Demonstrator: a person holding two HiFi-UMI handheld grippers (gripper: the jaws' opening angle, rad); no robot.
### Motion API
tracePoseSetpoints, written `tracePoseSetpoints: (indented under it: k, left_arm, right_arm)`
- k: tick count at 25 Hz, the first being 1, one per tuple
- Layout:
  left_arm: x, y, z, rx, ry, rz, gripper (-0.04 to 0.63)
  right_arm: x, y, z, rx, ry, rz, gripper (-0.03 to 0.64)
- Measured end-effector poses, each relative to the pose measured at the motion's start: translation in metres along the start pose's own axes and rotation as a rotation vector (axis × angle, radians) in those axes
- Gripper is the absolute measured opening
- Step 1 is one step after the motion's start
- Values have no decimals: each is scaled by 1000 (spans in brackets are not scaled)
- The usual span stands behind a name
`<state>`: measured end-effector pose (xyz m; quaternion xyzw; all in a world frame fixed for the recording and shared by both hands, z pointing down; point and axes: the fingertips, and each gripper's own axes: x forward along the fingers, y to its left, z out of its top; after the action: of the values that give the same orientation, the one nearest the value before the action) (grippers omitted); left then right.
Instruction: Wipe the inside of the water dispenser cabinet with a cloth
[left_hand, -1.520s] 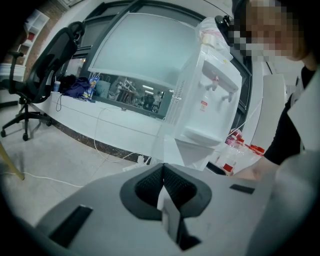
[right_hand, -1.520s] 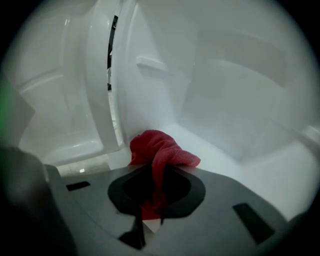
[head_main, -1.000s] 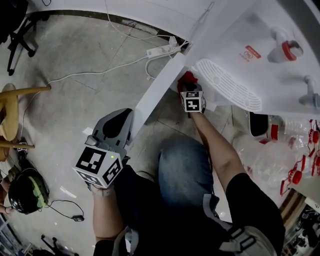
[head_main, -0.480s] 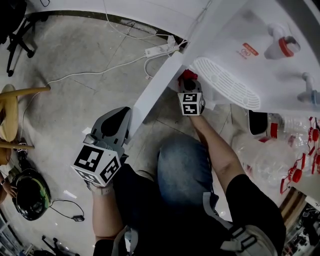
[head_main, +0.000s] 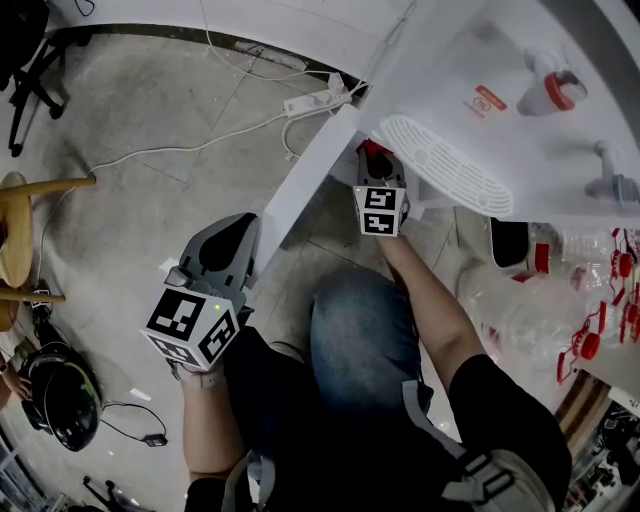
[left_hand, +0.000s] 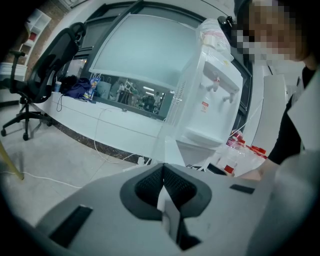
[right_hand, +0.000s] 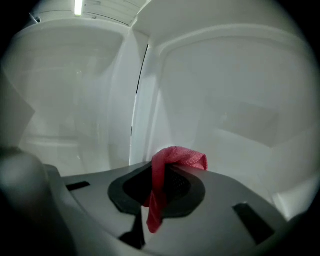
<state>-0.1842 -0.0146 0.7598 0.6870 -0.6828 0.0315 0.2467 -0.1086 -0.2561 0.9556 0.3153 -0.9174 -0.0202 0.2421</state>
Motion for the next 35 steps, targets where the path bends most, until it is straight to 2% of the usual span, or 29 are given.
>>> tracePoseSetpoints:
  k: [5, 9, 22, 29, 35]
  left_arm:
    - [1, 0, 1, -1, -2, -4, 8]
    - [1, 0, 1, -3, -3, -8, 8]
    - [1, 1, 1, -3, -8, -16, 8]
    - [0, 2, 1, -2, -8, -24, 8]
    - [0, 1, 1, 7, -8, -28, 8]
  right_arm:
    - [-13, 1, 17, -48, -51, -24, 46]
    - [-20, -1, 26, -39, -67, -31, 46]
    - [-40, -5, 69, -115, -169, -87, 46]
    - [-58, -38, 85, -80, -220, -216, 46]
    - [-80, -55, 90, -85, -267, -290, 46]
